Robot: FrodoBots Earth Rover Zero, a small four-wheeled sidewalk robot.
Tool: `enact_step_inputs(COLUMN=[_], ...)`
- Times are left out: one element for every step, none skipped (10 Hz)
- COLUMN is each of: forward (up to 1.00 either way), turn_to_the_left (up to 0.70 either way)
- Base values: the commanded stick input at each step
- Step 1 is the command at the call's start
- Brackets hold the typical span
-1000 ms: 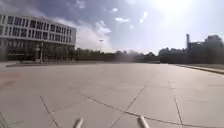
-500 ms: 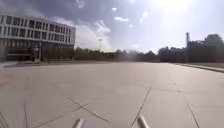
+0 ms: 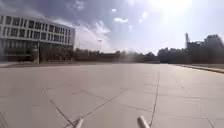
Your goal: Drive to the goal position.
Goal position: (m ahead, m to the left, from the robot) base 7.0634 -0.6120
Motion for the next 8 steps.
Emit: enact_step_inputs(forward=[0.70, 0.70, 0.70, 0.70, 0.70, 0.70, 0.70, 0.70], turn_to_the_left=[0.00, 0.00, 0.00, 0.00, 0.00, 0.00, 0.00, 0.00])
